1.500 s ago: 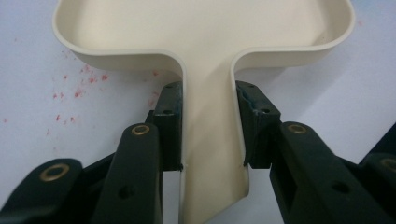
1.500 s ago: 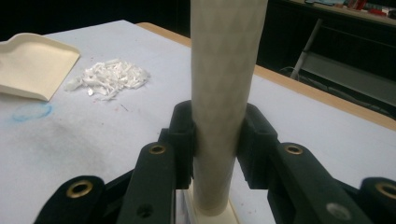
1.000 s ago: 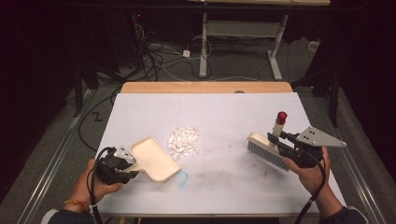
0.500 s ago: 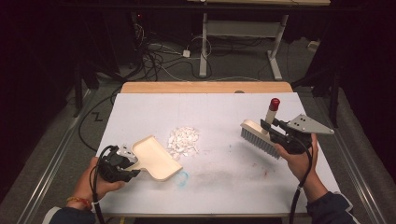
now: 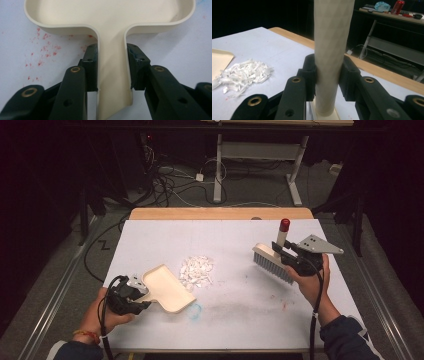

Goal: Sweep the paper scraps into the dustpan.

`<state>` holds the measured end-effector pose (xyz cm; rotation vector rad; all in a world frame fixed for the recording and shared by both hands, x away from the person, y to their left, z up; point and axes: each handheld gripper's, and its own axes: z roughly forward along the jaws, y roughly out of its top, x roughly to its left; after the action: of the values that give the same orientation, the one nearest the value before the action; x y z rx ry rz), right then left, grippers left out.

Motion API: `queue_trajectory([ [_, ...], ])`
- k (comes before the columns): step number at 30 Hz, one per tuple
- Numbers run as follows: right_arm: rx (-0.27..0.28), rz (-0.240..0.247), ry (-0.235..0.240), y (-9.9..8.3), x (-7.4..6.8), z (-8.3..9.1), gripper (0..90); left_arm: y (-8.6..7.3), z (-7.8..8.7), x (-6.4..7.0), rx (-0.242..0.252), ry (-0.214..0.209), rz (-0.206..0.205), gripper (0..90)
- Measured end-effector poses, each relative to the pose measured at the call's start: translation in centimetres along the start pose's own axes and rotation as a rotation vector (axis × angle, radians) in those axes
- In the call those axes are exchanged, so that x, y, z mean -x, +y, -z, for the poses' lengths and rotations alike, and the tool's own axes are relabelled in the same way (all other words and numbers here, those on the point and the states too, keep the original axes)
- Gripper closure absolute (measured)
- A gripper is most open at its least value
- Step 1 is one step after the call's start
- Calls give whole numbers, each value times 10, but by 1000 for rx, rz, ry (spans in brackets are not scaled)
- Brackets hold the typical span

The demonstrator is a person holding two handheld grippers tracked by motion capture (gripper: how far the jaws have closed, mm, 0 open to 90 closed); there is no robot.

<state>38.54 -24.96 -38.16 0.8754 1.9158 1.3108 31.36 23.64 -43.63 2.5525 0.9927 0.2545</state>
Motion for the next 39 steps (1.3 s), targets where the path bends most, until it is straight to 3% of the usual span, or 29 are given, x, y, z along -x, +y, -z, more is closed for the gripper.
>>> queue_trajectory([
  [3, 5, -1, -1, 5, -1, -7, 708, 0, 0, 0, 2, 0, 0, 634],
  [8, 17, -1, 12, 23, -10, -40, 708, 0, -1, 0, -1, 1, 0, 634],
  [9, 17, -1, 12, 23, -10, -40, 708, 0, 0, 0, 2, 2, 1, 634],
  [11, 32, 8, 13, 34, -20, -61, 709, 0, -1, 0, 1, 0, -1, 634],
  [15, 44, -8, 25, 44, -32, -87, 709, -1, -2, 0, 1, -2, 5, 634],
  [19, 54, -37, 36, 46, -42, -103, 709, 0, -5, 1, -4, 1, 5, 634],
  [20, 43, -52, 36, 45, -51, -114, 709, 0, -6, 2, -4, 2, 5, 634],
  [25, 40, -44, 19, 45, -67, -132, 709, 0, -7, 1, -4, -4, 7, 633],
  [27, 30, -39, 10, 45, -80, -145, 709, 1, -7, 1, -4, -2, 5, 634],
  [33, -1, -24, 15, 40, -102, -162, 709, 5, -10, -1, -4, -15, 4, 634],
  [34, 5, -32, 44, 38, -109, -164, 710, 7, -11, -1, -2, -15, 3, 633],
  [37, 3, -13, 71, 38, -119, -164, 710, 10, -12, 0, -3, -12, -1, 633],
  [39, 0, -26, 101, 37, -123, -162, 708, 12, -12, 2, -5, -9, -7, 633],
])
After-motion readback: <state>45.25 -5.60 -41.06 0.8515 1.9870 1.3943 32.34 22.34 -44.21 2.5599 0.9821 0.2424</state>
